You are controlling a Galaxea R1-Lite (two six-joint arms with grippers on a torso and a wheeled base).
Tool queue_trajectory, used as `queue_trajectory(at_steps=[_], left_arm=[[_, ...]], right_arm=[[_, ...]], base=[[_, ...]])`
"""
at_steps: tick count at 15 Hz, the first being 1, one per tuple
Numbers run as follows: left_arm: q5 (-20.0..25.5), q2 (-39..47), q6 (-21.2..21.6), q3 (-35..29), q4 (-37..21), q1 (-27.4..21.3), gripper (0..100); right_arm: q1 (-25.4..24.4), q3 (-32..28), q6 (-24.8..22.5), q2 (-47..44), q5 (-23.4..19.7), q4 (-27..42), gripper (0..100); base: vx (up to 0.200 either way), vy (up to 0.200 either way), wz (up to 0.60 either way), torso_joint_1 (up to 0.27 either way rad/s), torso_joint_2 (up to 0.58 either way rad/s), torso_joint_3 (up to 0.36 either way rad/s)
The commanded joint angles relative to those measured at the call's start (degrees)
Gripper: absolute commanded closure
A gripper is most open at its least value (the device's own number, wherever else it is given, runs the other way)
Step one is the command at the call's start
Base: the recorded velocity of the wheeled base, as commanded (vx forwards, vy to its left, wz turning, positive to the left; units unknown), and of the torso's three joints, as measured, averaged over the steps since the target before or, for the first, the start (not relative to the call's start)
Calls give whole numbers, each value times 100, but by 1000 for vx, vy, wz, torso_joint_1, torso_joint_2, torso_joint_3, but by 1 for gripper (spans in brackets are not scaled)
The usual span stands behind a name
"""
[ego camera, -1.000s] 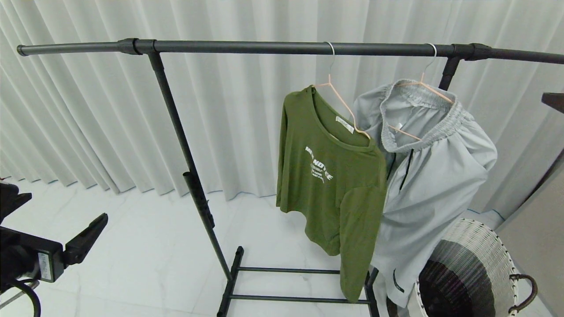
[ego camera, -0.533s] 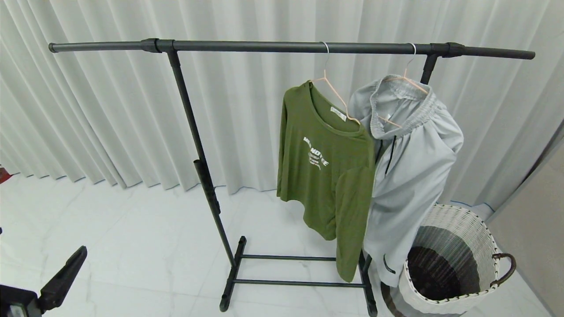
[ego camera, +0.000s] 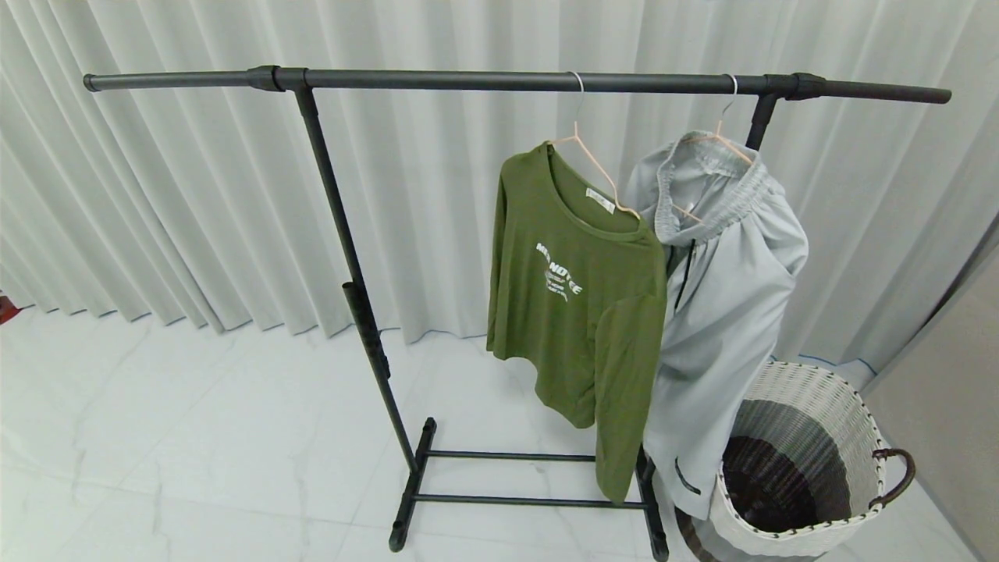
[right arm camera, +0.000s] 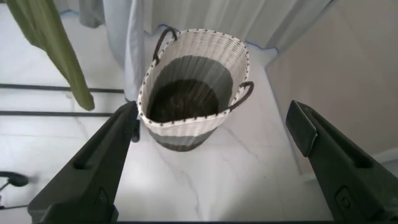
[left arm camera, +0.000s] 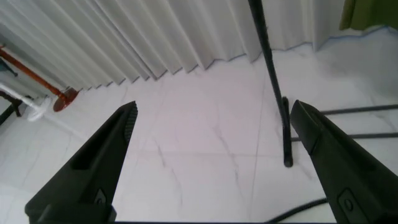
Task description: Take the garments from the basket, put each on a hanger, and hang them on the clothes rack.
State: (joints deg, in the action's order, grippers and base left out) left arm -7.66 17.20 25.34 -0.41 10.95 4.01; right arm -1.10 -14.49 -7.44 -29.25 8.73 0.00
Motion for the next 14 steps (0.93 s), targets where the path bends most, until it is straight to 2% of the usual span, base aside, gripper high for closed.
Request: queue_trajectory(at_steps=[1, 3, 4, 6, 8, 10, 11, 12, 13, 14], left_arm=[[-351, -1228, -407, -82, -945, -14, 0], [-702, -1228, -592, -73, -945, -14, 0], [-790, -1228, -671, -73, -945, -14, 0], [-773, -1228, -680, -73, -945, -14, 0], [-799, -1228, -891, -64, -945, -14, 0], [-685, -1237, -891, -55, -945, -32, 0], [-359, -1360, -935, -55, -954, -225, 0], [-17, -1518, -1216, -55, -945, -524, 0], [54, -1562, -1532, -38, -954, -480, 0], [98, -1659, -2095, 15, -963, -445, 0]], right_arm=[[4, 887, -30, 1316, 15, 0, 0], [4, 1326, -21, 2107, 41, 9, 0], [4, 1326, 49, 2388, 68, 35, 0], [31, 1326, 199, 2793, 340, 44, 0], [101, 1370, 550, 2916, 454, -18, 0], [101, 1370, 823, 2916, 454, -18, 0], [92, 1370, 832, 2916, 446, -18, 0], [101, 1370, 796, 2916, 410, -18, 0], [92, 1370, 708, 2916, 402, -18, 0], [92, 1370, 647, 2916, 331, -26, 0]], base=[[0, 0, 0, 0, 0, 0], [0, 0, 0, 0, 0, 0], [0, 0, 0, 0, 0, 0], [0, 0, 0, 0, 0, 0], [0, 0, 0, 0, 0, 0], [0, 0, 0, 0, 0, 0], [0, 0, 0, 0, 0, 0], [0, 0, 0, 0, 0, 0], [0, 0, 0, 0, 0, 0], [0, 0, 0, 0, 0, 0]])
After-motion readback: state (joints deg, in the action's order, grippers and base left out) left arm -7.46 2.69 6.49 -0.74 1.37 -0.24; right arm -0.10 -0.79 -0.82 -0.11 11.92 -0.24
